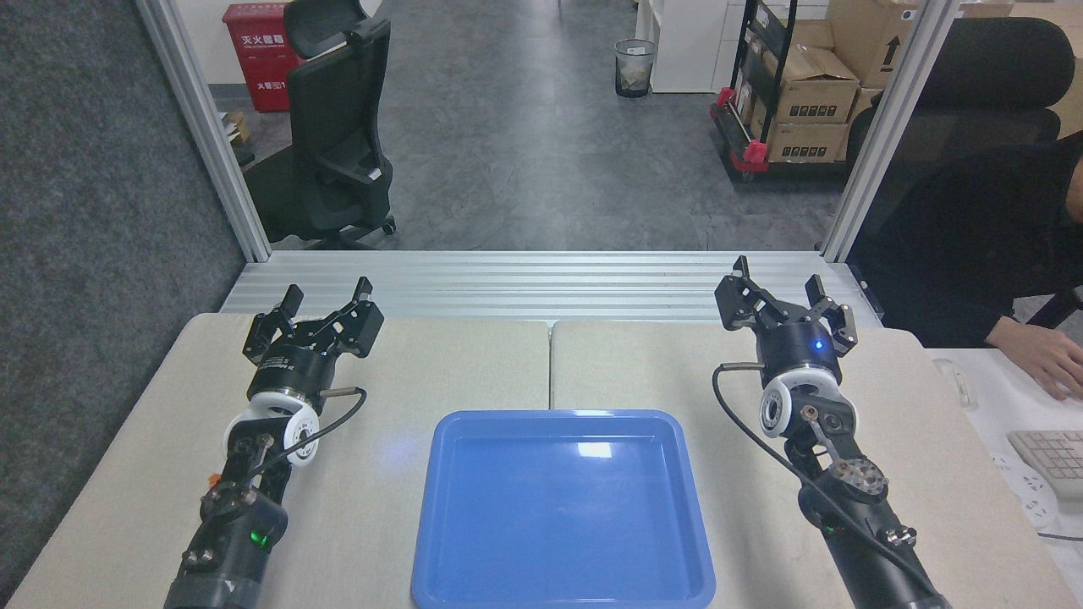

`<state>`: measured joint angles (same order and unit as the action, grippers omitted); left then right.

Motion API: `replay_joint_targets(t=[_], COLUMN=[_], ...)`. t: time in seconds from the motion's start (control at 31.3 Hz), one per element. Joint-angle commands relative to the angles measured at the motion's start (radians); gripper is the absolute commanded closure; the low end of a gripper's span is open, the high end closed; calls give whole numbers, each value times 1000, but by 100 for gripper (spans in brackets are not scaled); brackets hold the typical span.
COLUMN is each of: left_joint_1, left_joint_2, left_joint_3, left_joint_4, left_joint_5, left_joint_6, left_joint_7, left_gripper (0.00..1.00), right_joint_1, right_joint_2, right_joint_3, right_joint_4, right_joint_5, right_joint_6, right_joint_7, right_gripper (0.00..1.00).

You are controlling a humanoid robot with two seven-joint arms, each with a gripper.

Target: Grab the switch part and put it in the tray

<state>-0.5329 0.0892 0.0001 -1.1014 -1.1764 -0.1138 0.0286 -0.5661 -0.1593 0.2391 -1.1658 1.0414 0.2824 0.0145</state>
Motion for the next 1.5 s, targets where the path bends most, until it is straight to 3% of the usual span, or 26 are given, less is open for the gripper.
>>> replay_joint_targets(t=[0.0, 0.45, 0.77, 0.89, 1.12, 1.34, 1.47], left_joint_1=[4, 5, 24, 25, 192, 316, 376], left_joint_2=[-2, 20, 84, 118, 138, 303, 349], left_joint_3=[29, 17, 14, 9, -14, -3, 9], left_joint_4=[-3, 3, 11, 14, -66, -77, -60], left_joint_5=[1, -17, -23, -90, -249, -255, -281], left_joint_6=[-1, -1, -1, -1, 0, -55, -55], left_joint_7=[-1, 1, 7, 14, 62, 73, 137], left_gripper=[0, 0, 0, 0, 0, 0, 0], right_joint_1=[2, 0, 0, 0, 0, 2, 2], right_joint_2=[1, 4, 6, 6, 6, 6, 6], right_joint_3=[-1, -1, -1, -1, -1, -1, -1], right_joint_4=[0, 0, 0, 0, 0, 0, 0], right_joint_5=[-1, -1, 0, 0, 0, -1, -1], right_joint_6=[0, 4, 7, 7, 7, 7, 7], right_joint_7=[-2, -1, -2, -2, -2, -2, -2], right_gripper=[0, 0, 0, 0, 0, 0, 0])
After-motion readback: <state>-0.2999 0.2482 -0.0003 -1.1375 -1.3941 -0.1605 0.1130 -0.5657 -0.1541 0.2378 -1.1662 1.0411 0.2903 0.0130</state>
